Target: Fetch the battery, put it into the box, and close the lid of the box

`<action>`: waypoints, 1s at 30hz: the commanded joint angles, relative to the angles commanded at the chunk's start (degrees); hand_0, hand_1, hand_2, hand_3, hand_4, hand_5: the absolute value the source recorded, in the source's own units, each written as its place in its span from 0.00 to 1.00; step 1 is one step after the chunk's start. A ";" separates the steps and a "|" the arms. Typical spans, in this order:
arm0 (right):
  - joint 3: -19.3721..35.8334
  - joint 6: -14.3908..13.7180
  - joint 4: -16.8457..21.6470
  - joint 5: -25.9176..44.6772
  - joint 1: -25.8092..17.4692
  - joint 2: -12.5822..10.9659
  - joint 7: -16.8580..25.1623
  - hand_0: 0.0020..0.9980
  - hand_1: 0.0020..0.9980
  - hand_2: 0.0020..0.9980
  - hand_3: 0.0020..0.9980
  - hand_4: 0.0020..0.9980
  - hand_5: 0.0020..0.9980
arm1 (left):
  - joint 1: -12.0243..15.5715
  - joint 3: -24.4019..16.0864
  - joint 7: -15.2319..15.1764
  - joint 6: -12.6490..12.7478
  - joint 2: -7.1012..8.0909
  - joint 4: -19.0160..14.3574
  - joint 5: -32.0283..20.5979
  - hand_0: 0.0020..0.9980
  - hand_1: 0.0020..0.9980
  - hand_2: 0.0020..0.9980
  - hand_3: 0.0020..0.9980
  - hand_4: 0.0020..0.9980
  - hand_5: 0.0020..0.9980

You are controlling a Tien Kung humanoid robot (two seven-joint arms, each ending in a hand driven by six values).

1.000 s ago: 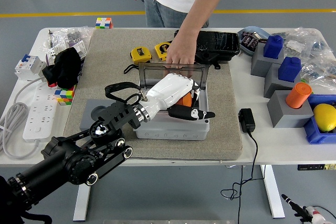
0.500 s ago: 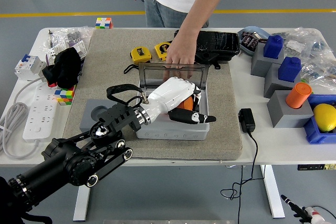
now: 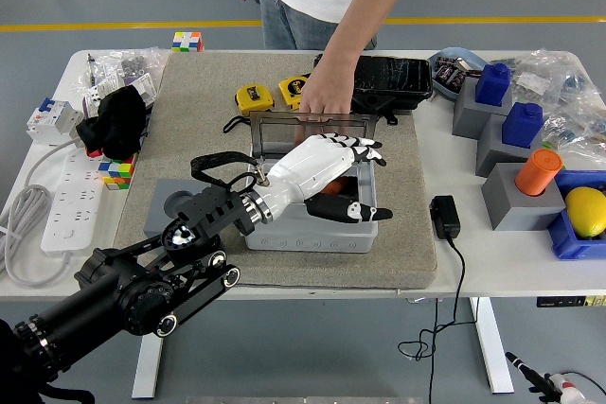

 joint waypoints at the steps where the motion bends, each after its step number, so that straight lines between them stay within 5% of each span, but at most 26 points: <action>1: 0.02 0.00 -0.01 -0.01 0.02 -0.01 0.00 0.90 0.88 0.83 0.87 1.00 1.00 | 0.01 -0.14 -0.10 0.22 0.02 -0.19 0.06 1.00 1.00 1.00 1.00 1.00 1.00; 9: 0.22 0.04 -0.09 -0.10 -0.04 0.06 -0.02 0.89 0.87 0.83 0.87 1.00 1.00 | 0.21 -0.80 -0.17 0.97 0.96 -4.07 0.21 1.00 1.00 1.00 1.00 1.00 1.00; 22: 0.53 0.04 -0.21 -0.20 -0.11 0.17 -0.01 0.89 0.87 0.83 0.87 1.00 1.00 | 0.13 -3.92 0.12 1.31 2.66 -16.37 0.05 1.00 1.00 1.00 0.95 1.00 1.00; 30: 0.09 0.02 -0.22 0.07 0.09 0.23 0.03 0.89 0.87 0.83 0.87 1.00 1.00 | -0.20 -7.29 1.81 0.00 2.86 -15.45 1.61 1.00 1.00 1.00 0.95 1.00 1.00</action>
